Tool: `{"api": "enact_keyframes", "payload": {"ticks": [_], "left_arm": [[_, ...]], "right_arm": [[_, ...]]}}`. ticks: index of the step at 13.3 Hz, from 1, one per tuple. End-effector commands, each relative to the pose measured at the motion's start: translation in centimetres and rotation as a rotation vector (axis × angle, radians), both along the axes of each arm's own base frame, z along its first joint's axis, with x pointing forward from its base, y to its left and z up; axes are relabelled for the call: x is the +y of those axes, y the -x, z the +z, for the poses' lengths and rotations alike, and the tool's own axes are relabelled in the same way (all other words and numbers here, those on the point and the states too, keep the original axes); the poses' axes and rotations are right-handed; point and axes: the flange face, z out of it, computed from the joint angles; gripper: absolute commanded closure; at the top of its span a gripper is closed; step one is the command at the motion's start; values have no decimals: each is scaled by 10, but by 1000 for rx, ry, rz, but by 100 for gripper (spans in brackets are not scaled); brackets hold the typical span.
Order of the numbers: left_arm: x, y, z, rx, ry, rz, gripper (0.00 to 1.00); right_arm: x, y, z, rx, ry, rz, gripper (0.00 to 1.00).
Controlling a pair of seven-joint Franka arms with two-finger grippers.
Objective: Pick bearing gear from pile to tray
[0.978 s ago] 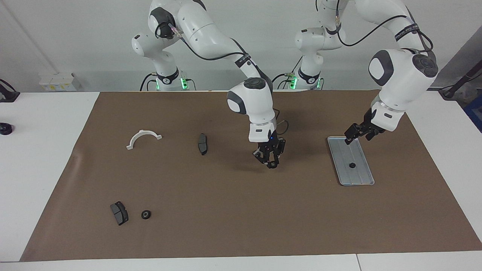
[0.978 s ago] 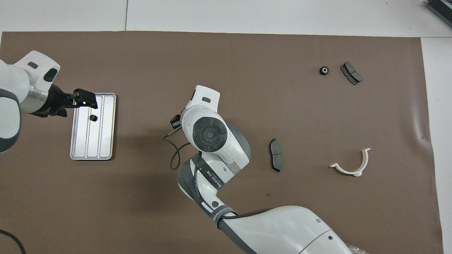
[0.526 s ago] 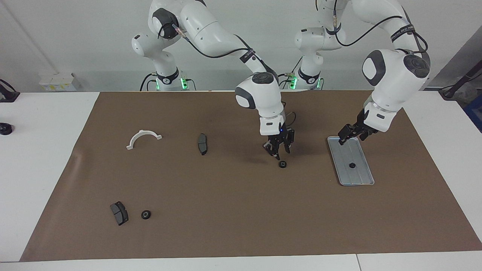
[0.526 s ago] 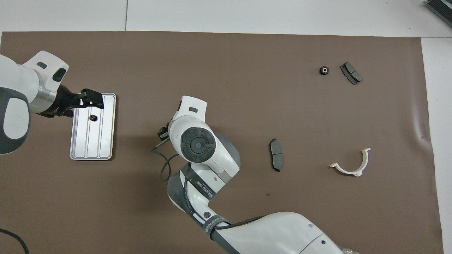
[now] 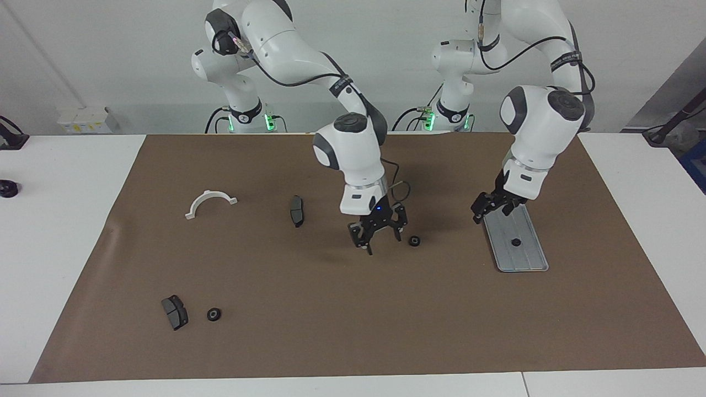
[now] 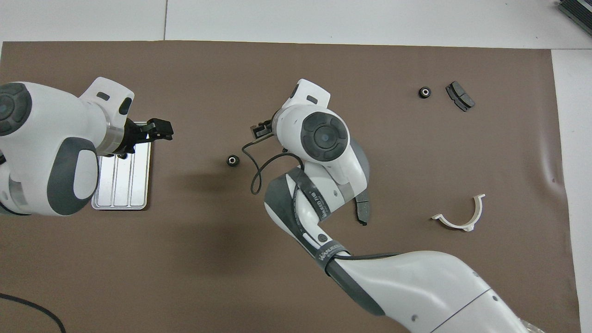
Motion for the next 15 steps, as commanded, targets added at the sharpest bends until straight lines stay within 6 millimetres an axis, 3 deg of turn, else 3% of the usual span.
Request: {"api": "enact_keyframes", "payload": {"ticks": [1,3,5,6,8,10,13,14,15], "left_arm": [[-64,8,-28,-10,-29,68,0],[-120,17,-62,-50,-89,168,0],[-156,25,-97,-13,-109,176,0],[-167,25,-109,-11,-110,200,0],[-167,25,-122,-25,-107,205,0],[-166,23,-127,-36,-99,205,0],[-166,31,-137,-19,-109,199,28],[-166,31,-136,-20,-108,199,35],[-167,31,-136,-21,-106,197,35]], "right_arm": [[-64,-25,12,37,-4,-99,13],[-130,-50,6,65,12,-188,13],[-199,-68,1,101,49,-220,13],[-231,-73,-1,114,61,-238,13],[-278,-79,-7,136,74,-276,14],[-314,-82,-13,145,84,-306,16],[-342,-83,-30,162,111,-307,18],[-347,-83,-32,163,115,-306,18],[-359,-85,-40,163,125,-306,18]]}}
